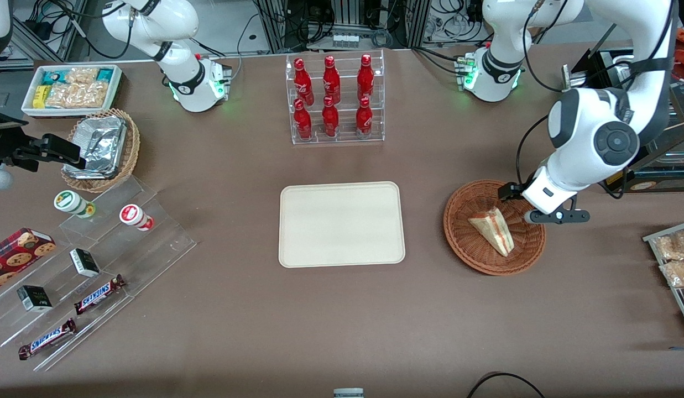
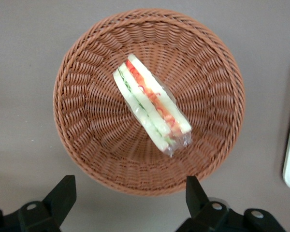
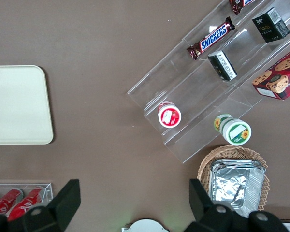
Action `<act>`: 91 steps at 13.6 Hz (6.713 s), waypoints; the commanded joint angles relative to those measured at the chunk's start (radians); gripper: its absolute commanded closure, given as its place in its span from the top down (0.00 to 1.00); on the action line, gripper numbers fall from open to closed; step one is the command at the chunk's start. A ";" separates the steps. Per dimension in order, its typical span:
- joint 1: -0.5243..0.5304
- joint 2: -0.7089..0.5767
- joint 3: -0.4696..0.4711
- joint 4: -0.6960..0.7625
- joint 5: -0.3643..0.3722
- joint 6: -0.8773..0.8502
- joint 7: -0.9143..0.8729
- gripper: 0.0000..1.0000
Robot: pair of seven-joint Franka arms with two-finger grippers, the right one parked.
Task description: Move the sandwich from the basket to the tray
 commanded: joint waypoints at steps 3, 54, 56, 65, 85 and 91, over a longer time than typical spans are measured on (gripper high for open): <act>-0.044 -0.001 0.002 -0.049 0.002 0.122 -0.320 1.00; -0.558 0.686 -0.009 0.816 -0.024 -0.086 -0.770 0.00; -0.596 0.700 -0.010 0.829 -0.044 -0.089 -0.772 0.00; -0.699 0.821 -0.003 0.963 -0.027 -0.158 -0.835 0.00; -0.647 0.640 0.051 0.982 -0.012 -0.317 -0.801 1.00; -0.544 0.554 0.071 0.903 0.032 -0.471 -0.725 1.00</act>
